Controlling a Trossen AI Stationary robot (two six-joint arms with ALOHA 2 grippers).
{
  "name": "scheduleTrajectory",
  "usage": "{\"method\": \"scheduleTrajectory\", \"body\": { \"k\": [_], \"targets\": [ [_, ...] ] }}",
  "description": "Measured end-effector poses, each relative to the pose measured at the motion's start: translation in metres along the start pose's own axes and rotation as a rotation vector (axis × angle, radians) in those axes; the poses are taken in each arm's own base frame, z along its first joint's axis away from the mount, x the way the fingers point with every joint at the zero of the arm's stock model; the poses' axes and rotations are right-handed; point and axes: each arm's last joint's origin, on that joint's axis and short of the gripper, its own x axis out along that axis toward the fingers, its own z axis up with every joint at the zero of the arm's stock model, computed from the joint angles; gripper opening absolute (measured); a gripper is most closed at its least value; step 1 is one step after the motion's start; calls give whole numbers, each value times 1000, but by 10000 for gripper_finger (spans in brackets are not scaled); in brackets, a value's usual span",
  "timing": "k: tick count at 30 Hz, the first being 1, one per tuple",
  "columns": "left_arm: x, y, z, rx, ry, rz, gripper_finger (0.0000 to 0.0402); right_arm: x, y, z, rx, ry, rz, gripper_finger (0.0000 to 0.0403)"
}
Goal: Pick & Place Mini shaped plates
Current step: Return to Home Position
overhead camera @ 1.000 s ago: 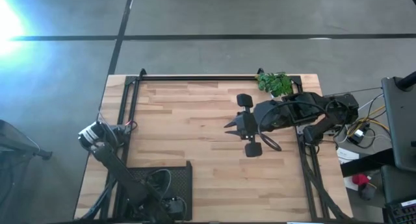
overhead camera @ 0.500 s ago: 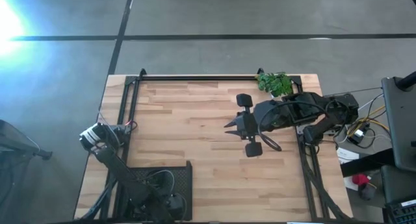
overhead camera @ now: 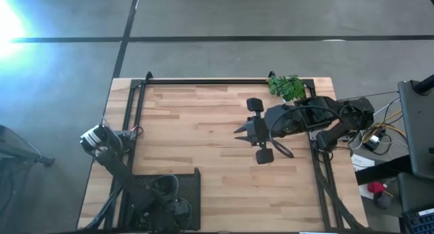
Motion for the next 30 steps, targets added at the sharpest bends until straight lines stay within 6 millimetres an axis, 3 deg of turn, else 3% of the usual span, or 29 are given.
{"method": "scheduleTrajectory", "body": {
  "k": [12,17,24,30],
  "targets": [
    [-57,-4,3,36,-114,-74,61,-1,0,0,-2,-4,0,68],
    [-100,8,4,97,-283,-12,59,-13,-3,0,10,-31,-4,60],
    [-171,28,9,288,-694,107,19,-36,-8,0,67,-80,-5,13],
    [-222,50,6,452,-890,183,1,-48,-10,-3,98,-102,-1,8]
  ]
}}
